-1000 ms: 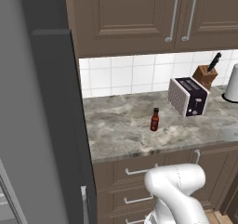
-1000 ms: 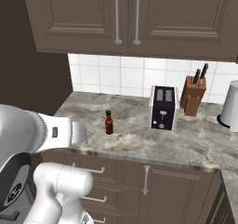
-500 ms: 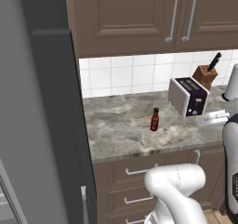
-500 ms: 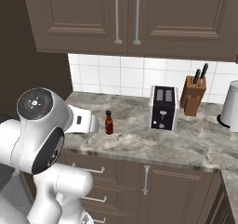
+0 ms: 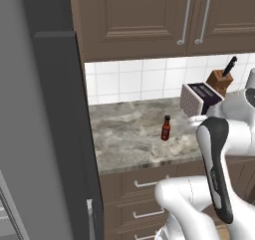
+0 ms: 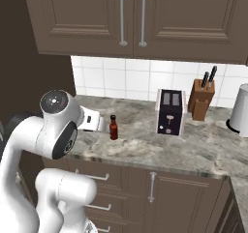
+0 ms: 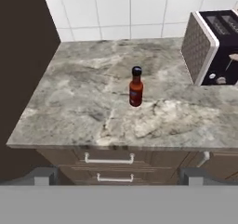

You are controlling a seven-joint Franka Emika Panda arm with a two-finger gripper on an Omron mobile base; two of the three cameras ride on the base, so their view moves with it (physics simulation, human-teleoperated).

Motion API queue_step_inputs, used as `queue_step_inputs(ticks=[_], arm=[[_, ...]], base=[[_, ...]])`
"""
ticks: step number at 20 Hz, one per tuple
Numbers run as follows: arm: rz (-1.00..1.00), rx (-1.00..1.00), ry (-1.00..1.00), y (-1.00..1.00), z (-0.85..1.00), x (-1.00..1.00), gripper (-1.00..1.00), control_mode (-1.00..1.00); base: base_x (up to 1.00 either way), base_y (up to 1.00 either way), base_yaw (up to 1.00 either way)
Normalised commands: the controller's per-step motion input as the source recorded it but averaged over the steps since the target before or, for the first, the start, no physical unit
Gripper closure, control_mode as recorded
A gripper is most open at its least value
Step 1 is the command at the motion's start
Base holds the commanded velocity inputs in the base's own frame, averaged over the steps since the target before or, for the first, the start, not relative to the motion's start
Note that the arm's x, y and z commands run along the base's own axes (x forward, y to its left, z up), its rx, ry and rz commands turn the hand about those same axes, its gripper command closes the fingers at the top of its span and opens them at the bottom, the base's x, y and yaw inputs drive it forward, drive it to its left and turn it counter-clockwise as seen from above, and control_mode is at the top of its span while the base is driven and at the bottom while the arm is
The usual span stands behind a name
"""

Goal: Place the mustard and condiment bottle from the counter to the top shelf of the fridge. If the existing items in the fridge are on the top shelf, move them to other shelves.

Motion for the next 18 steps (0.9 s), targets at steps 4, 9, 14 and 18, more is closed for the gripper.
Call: queue_step_inputs(ticks=[4,9,14,18], arm=[[-0.13,0.00,0.16,0.06,-0.45,0.63,-1.00,-1.00],[-0.08,0.00,0.22,0.00,-0.54,0.50,-1.00,-1.00],[-0.01,0.00,0.11,0.00,-0.36,0.55,-1.00,-1.00],[0.00,0.00,0.00,-0.04,-0.26,0.66,-1.00,-1.00]], base=[[0.00,0.00,0.00],[0.00,0.00,0.00],[0.00,0.00,0.00],[0.00,0.00,0.00]])
